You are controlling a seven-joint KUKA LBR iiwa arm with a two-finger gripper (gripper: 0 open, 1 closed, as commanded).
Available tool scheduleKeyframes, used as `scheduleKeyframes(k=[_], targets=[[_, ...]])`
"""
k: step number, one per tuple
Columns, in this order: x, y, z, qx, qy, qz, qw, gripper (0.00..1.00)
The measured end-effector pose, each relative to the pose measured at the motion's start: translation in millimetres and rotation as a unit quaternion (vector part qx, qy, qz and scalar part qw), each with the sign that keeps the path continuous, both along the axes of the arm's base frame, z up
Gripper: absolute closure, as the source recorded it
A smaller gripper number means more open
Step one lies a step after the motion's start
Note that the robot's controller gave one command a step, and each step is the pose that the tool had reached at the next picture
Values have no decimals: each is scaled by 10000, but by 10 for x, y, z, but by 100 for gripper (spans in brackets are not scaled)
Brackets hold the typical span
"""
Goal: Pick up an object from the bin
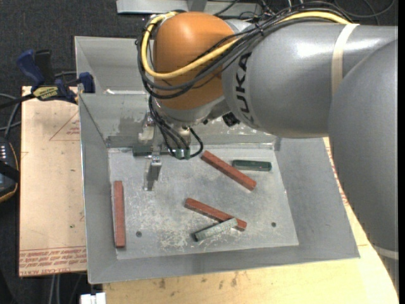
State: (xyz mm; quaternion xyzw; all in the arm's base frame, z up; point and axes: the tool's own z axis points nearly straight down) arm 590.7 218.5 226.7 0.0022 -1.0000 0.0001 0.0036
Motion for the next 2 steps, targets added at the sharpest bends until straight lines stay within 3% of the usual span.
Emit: scheduleKeyframes(k=[1, 2], targets=[[18, -12, 52, 8, -41, -17, 10000, 0], [23, -249, -448, 20, -70, 13, 10000, 0]])
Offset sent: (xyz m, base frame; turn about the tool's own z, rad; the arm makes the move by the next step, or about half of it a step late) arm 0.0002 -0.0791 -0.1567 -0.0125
